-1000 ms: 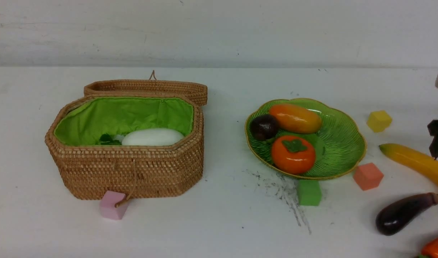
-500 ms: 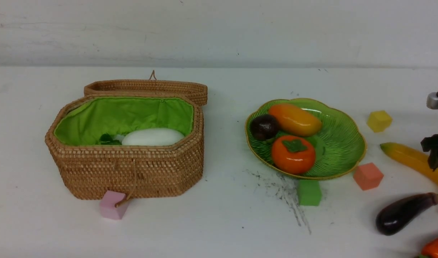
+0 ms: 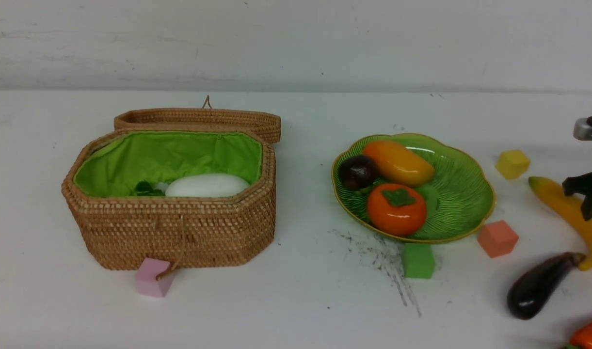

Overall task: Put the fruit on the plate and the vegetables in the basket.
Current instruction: Use the right arm to grab a banana and put it into the right plate

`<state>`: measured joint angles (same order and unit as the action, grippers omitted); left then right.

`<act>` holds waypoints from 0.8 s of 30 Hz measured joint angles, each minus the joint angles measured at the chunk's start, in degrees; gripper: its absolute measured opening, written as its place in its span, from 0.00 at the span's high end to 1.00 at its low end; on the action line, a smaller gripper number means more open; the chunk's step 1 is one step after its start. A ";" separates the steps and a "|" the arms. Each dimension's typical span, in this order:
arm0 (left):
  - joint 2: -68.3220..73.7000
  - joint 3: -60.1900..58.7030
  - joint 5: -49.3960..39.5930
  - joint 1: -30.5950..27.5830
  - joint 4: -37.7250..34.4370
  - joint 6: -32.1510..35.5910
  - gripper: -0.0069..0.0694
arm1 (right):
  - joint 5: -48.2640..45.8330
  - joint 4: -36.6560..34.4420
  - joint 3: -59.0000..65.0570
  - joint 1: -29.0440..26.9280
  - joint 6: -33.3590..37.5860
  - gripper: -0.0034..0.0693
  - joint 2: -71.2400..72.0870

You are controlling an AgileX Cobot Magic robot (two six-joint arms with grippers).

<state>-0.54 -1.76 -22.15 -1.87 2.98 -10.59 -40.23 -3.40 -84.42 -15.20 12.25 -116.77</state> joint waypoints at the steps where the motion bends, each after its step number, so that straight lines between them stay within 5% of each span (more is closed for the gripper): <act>1: 0.00 0.00 0.00 0.00 0.00 0.00 0.67 | -0.24 0.07 -0.17 0.00 -0.14 0.70 0.00; 9: 0.00 0.00 0.00 0.00 0.00 0.00 0.67 | -2.83 -0.34 -1.95 0.00 -0.52 0.64 -0.48; 17: 0.00 0.00 0.00 0.00 0.00 0.00 0.65 | -7.42 -3.18 -1.46 0.00 0.11 0.13 0.16; 19: 0.00 0.00 0.00 0.00 0.00 0.00 0.64 | -7.20 -3.48 -1.52 0.00 1.75 0.05 1.45; 24: 0.00 0.00 0.00 0.00 0.00 0.00 0.64 | -6.98 -3.95 -1.58 0.00 7.70 0.03 2.26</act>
<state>-0.54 -1.76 -22.15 -1.87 2.98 -10.59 -47.20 -7.35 -86.00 -15.20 19.95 -114.51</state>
